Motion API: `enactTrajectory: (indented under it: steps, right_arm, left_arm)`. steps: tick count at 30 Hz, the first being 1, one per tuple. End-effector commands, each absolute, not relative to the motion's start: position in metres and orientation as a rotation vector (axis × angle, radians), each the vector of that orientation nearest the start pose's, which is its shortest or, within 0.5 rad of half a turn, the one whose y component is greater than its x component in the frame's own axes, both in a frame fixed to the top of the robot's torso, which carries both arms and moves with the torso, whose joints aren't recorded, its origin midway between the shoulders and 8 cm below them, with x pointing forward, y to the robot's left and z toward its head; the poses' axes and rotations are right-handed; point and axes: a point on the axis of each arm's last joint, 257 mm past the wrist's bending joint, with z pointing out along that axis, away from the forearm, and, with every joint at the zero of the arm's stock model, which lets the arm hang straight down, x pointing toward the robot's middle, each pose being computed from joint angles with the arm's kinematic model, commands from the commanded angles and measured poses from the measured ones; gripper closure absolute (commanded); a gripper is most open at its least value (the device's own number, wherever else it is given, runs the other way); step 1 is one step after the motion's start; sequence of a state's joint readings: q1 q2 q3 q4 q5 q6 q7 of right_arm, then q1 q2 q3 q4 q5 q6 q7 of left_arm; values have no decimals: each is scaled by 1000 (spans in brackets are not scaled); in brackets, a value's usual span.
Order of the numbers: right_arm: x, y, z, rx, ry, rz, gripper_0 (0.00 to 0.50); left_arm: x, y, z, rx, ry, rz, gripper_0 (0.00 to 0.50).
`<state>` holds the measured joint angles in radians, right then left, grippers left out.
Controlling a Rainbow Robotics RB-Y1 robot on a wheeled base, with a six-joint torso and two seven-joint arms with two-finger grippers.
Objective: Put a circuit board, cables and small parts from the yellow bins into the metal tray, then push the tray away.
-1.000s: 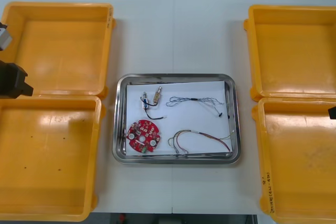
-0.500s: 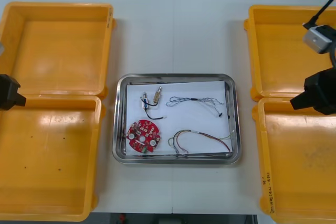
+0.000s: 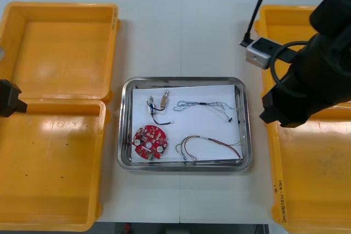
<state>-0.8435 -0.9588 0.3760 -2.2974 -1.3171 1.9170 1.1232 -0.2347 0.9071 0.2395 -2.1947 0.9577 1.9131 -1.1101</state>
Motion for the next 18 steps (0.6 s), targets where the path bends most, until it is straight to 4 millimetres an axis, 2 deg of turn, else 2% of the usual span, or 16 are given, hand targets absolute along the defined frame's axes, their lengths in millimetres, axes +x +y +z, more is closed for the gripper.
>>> enactTrajectory:
  steps: [1,5,8,18]
  right_arm:
    - [344,-122,-98,-1340,2418,-48,0]
    - [341,-99,-104,-1527,2296,-63,0]
    - [337,-89,-110,-1645,2221,-74,0]
    - [332,-85,-143,-1952,2029,-234,0]
  left_arm:
    - [373,375,-125,-6,2669,91,0]
    - [373,375,-125,-5,2669,90,0]
    - [373,375,-125,-5,2669,90,0]
    - [373,375,-125,-5,2669,90,0]
